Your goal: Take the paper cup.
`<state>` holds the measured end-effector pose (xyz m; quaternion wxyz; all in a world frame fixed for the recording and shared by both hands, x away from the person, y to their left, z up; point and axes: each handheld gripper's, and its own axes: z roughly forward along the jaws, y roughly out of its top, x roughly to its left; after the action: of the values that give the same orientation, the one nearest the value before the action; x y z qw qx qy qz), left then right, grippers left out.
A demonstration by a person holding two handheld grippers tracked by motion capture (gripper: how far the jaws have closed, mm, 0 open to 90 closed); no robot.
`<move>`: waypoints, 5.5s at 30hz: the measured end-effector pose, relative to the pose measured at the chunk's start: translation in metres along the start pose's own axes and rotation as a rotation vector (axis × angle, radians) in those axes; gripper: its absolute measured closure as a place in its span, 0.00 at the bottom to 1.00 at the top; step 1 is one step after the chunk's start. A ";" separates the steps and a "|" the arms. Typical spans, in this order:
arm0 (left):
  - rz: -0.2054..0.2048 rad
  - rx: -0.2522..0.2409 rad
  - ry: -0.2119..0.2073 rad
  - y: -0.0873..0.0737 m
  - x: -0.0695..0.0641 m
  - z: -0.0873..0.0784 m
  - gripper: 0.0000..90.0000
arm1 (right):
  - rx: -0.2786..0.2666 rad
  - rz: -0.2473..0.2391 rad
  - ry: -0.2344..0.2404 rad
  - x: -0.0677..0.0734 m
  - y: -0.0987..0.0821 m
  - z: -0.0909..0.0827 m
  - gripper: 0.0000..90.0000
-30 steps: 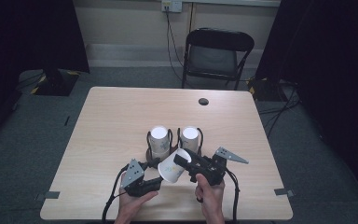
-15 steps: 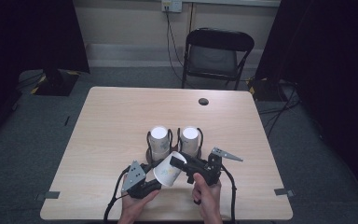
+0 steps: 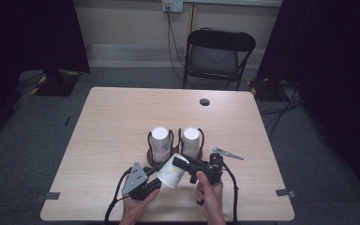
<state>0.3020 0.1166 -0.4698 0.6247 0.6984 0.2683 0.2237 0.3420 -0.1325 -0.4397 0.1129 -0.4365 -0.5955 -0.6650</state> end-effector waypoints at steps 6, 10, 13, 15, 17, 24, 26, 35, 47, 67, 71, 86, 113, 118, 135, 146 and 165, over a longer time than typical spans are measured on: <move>-0.012 0.005 -0.021 0.000 0.003 -0.002 0.93 | -0.011 -0.041 -0.064 0.000 0.000 -0.002 0.37; -0.021 0.002 -0.034 0.000 0.005 -0.003 0.96 | 0.004 -0.066 -0.107 0.000 -0.002 -0.002 0.40; -0.022 0.012 -0.036 0.000 0.005 -0.003 0.97 | 0.008 -0.082 -0.111 0.001 -0.003 -0.002 0.40; -0.024 0.017 -0.037 0.000 0.005 -0.003 0.97 | 0.008 -0.093 -0.117 0.000 -0.003 -0.002 0.40; -0.029 0.020 -0.048 0.000 0.005 -0.002 0.97 | 0.014 -0.103 -0.118 0.000 -0.003 -0.002 0.39; -0.010 0.049 -0.067 -0.001 0.006 -0.002 0.97 | 0.035 -0.212 -0.151 0.003 -0.002 -0.005 0.39; -0.014 0.053 -0.071 0.000 0.008 -0.002 0.97 | 0.032 -0.250 -0.162 0.005 -0.002 -0.006 0.38; -0.055 0.090 -0.109 0.001 0.012 0.001 0.97 | 0.031 -0.280 -0.183 0.003 -0.001 -0.011 0.39; -0.095 0.137 -0.121 0.008 0.018 -0.001 0.97 | 0.023 -0.349 -0.199 0.004 0.001 -0.020 0.38; -0.030 0.264 -0.116 0.020 0.033 0.002 0.97 | 0.093 -0.498 -0.245 0.015 -0.007 -0.033 0.26; -0.010 0.293 -0.130 0.022 0.033 0.006 0.97 | 0.109 -0.529 -0.253 0.017 -0.009 -0.034 0.23; 0.087 0.472 -0.197 0.038 0.023 0.025 0.97 | 0.197 -0.699 -0.227 0.027 -0.022 -0.027 0.20; 0.010 0.591 -0.218 0.051 0.028 0.039 0.98 | 0.349 -0.968 -0.266 0.031 -0.036 -0.005 0.13; -0.020 0.588 -0.224 0.050 0.030 0.039 0.99 | 0.361 -0.993 -0.279 0.026 -0.040 0.002 0.12; -0.072 0.601 -0.259 0.049 0.026 0.044 0.99 | 0.405 -1.051 -0.315 0.024 -0.044 0.018 0.15; -0.082 0.636 -0.281 0.046 0.021 0.051 0.99 | 0.393 -1.115 -0.324 0.032 -0.051 0.023 0.21; -0.109 0.677 -0.274 0.042 0.025 0.051 0.96 | 0.353 -1.105 -0.301 0.039 -0.047 0.020 0.30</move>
<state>0.3580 0.0914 -0.4350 0.3992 0.8738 0.2776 -0.0069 0.2963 -0.0877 -0.4460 -0.2646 -0.1262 -0.8452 -0.4469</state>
